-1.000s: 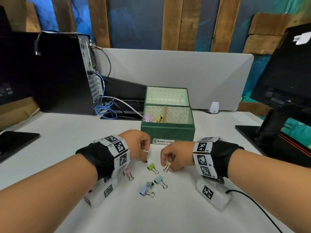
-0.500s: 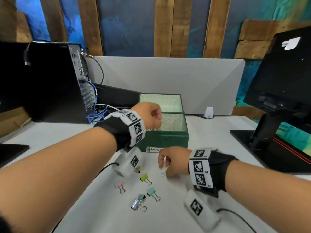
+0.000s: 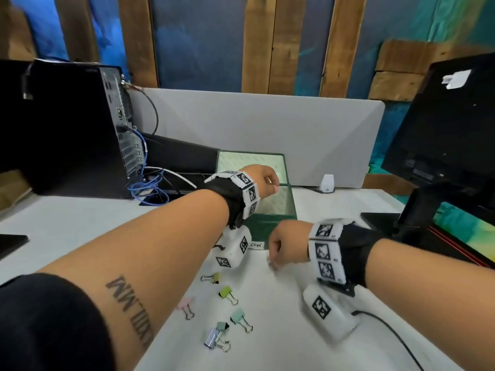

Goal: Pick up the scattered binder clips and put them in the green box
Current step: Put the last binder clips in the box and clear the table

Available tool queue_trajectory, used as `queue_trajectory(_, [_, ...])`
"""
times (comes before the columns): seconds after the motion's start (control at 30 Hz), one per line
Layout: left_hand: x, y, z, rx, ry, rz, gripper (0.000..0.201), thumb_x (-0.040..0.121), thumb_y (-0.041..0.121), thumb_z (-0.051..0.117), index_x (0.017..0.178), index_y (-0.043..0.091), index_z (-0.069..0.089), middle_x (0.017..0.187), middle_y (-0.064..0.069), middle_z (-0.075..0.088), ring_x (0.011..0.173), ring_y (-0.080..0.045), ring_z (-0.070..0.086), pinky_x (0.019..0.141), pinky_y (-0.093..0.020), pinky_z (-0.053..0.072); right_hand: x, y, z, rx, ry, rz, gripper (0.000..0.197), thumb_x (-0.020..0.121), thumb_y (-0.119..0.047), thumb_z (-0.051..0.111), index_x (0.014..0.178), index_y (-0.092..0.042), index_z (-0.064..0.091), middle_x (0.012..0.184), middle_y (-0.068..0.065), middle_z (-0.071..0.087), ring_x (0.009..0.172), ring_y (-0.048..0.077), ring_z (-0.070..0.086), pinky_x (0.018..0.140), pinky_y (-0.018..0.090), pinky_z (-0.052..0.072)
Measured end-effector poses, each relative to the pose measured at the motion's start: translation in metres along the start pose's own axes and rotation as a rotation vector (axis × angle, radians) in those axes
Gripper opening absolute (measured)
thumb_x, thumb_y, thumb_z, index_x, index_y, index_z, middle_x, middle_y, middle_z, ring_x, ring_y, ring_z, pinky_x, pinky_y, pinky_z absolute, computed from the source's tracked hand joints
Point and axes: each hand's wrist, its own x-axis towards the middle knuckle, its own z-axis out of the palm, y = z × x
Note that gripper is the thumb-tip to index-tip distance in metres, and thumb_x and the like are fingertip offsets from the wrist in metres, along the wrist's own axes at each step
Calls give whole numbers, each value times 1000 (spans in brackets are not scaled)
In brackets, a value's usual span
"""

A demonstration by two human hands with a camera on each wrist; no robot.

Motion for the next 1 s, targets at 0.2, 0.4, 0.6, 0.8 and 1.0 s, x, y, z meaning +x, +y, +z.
queue_trajectory(0.2, [-44,-24,-38,-31,20,-68,8,84,22,62,92,23,66,90,5,65,77,-16,64,75,-28,53,9,12,-55,54,388,84,12,84,-12,55,75,-18,58,83,-1,59,79,17,54,61,23,42])
queue_trajectory(0.4, [-103,-49,-51,167,-348,-219,20,79,26,70,98,25,65,84,0,66,66,-13,63,62,-20,54,43,17,-71,137,557,151,21,83,-9,58,103,-12,64,84,-2,56,82,22,53,61,23,39])
queue_trajectory(0.6, [-149,-55,-32,294,-610,-327,51,59,58,76,100,33,58,89,2,71,64,-15,65,63,-23,54,38,-5,-48,83,537,-10,23,86,-22,58,109,-23,61,121,4,51,102,22,56,76,27,39])
queue_trajectory(0.8, [-169,-37,-15,466,-712,-233,74,53,73,70,112,33,49,108,5,66,50,-7,55,65,-22,48,9,-55,-9,-89,-20,-374,43,86,-28,62,128,-32,53,139,-5,43,128,14,42,107,29,32])
queue_trajectory(1.0, [-177,-28,-10,508,-718,-71,75,60,67,71,124,36,44,114,11,57,96,-13,57,81,-27,41,-3,-63,12,-62,-270,-407,57,68,-37,81,118,-31,54,136,-9,43,127,12,41,109,28,31])
